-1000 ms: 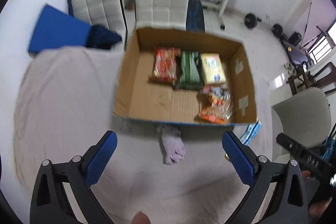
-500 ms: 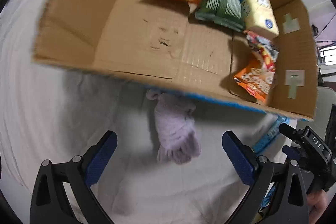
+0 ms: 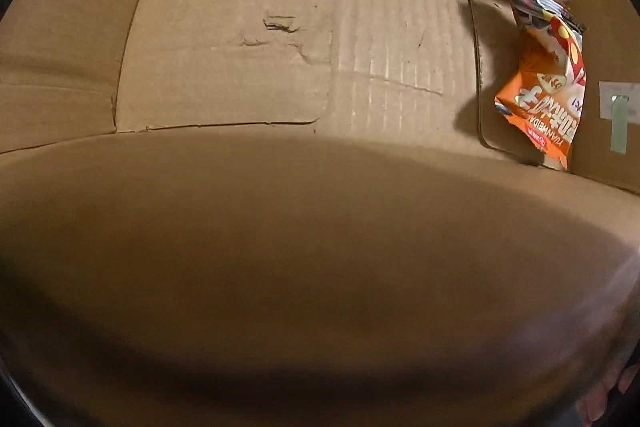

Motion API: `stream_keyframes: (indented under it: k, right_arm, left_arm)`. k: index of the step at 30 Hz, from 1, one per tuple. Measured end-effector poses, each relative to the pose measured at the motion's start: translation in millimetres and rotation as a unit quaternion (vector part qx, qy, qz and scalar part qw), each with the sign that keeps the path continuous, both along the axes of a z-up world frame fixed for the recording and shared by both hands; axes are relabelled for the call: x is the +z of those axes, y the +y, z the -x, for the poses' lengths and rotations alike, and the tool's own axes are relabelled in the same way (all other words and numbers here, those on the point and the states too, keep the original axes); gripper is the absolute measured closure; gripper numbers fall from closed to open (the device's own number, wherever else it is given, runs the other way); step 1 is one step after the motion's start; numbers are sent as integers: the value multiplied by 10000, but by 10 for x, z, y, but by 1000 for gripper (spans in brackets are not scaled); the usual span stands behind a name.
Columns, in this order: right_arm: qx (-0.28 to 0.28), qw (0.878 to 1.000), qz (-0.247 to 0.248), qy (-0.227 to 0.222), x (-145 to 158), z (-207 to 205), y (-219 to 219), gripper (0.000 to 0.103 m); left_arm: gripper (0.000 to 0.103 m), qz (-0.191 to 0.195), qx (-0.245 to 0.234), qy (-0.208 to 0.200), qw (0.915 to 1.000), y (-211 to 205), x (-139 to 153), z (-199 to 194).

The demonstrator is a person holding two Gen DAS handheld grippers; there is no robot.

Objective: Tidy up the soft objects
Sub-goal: 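Close right gripper on blue packet while left gripper closes on lavender sock, then carry the blue packet and sock into the box and lower them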

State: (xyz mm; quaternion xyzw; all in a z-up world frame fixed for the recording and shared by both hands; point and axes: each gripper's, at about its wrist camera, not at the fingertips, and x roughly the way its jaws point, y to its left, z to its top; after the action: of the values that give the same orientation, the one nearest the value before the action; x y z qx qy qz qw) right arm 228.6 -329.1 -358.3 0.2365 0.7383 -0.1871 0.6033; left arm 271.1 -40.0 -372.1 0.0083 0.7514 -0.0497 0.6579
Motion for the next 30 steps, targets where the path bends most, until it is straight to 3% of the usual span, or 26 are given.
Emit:
stream_keyframes:
  k: [2,5,15,25,30]
  right_arm:
    - [28,10000,-12,5,10,62,27,78]
    - [127,9999,-48,-56,71,140,88,84]
    - [661,9958,-372,-503,568,545,340,88]
    - [1312,9833,-703,-1044,1222,743,826,89]
    - [1657,9718,-926,-1403,1704,566,1060,89]
  left_arm:
    - [64,44,-20,11,10000,4,16,40]
    - [67,30,-33,-24,10000,35,46,115]
    - [67,137,-185,-310,9993,85,425,747]
    - [67,582,-432,-1036,9920,91,1361,1186]
    - [67,897,-452,-1325,9861,78,1822,1059]
